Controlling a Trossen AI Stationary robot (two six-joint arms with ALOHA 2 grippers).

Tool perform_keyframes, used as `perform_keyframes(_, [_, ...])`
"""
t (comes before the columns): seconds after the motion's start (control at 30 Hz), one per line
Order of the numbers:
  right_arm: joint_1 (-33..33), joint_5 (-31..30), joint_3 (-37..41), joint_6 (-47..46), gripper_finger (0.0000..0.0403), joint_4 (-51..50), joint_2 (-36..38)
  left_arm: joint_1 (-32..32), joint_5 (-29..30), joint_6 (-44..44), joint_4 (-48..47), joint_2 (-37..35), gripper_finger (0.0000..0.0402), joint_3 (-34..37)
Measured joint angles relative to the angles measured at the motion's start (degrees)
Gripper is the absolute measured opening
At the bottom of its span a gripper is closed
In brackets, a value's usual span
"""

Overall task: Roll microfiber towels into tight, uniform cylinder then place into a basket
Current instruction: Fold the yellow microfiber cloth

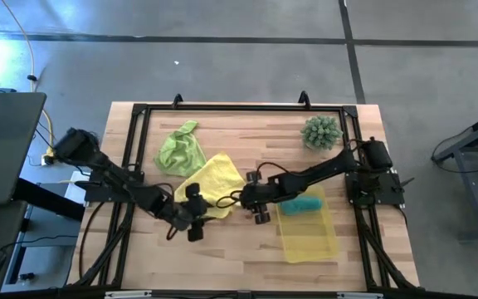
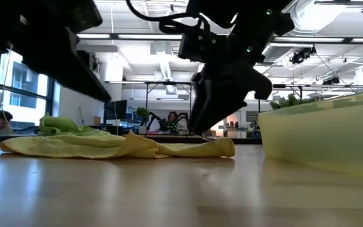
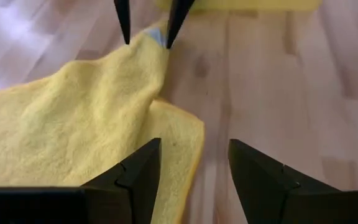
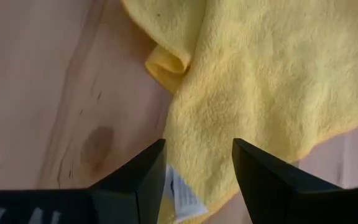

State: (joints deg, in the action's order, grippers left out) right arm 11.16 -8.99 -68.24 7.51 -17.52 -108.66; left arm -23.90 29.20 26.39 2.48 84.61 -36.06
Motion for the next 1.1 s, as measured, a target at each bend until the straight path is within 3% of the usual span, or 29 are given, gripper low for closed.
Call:
perform_keyframes(0.17, [0.4, 0.0, 0.0, -1.8, 0.0177, -2.2, 0.1, -0.9, 6.5, -1.2, 9.4, 6.9, 0.0176, 0.0])
perform_keyframes(0.33, [0.5, 0.0, 0.1, -3.7, 0.0177, -3.9, 0.1, -0.9, 6.1, -1.5, 16.7, 13.2, 0.0176, -0.8])
perform_keyframes(0.7, [1.1, 0.1, 0.1, -4.9, 0.0177, -4.5, 0.1, -0.4, 8.8, -2.9, 16.3, 23.7, 0.0171, -6.0])
perform_keyframes(0.8, [1.4, 0.1, 0.1, -5.2, 0.0177, -4.8, 0.1, -0.2, 10.4, -1.9, 15.7, 24.2, 0.0141, -6.6])
perform_keyframes(1.0, [2.5, 0.1, 0.2, -6.2, 0.0177, -5.3, 0.1, -0.2, 9.1, -1.2, 12.8, 22.7, 0.0019, -8.2])
perform_keyframes(1.1, [3.0, 0.1, 0.2, -6.1, 0.0176, -4.6, 0.3, -0.2, 8.3, -1.0, 10.3, 19.7, 0.0012, -8.2])
